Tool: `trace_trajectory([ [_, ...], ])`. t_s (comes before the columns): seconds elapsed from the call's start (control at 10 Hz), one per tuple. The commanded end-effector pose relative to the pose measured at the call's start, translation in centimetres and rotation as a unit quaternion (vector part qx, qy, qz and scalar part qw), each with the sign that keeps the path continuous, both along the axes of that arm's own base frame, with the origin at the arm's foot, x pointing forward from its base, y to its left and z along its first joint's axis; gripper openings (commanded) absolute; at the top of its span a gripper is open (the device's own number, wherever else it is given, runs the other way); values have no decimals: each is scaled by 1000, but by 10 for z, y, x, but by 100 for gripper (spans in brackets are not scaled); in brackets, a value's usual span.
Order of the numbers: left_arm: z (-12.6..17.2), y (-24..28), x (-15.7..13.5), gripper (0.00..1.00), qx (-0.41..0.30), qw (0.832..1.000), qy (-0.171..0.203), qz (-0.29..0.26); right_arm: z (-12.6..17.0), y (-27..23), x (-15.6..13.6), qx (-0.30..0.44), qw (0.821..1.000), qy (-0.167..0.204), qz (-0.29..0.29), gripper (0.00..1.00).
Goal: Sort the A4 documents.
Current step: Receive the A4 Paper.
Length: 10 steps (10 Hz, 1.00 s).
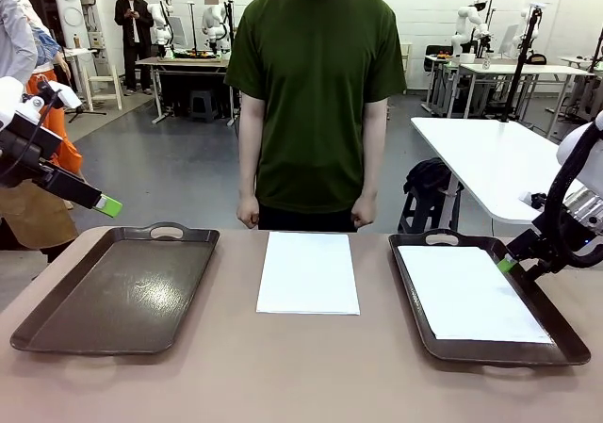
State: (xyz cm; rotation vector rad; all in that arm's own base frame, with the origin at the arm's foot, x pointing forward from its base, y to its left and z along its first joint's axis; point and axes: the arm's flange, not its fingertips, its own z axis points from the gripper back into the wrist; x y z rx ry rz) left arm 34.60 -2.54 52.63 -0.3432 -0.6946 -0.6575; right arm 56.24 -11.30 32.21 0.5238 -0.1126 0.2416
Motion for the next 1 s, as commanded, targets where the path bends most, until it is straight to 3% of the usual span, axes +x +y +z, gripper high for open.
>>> trace_trajectory([
  [0.0,-2,3,1,100,-3,1000,-4,-9,0,1,0,6,1000,-4,-1,100],
  [0.6,-2,3,1,100,-3,1000,-4,-9,0,0,0,0,1000,0,0,100],
  [0.8,-2,3,1,100,-3,1000,-4,-9,68,-2,-19,-21,982,-176,58,100],
  [0.9,-2,3,1,100,-3,1000,-4,-9,97,4,-31,-16,967,-240,87,100],
])
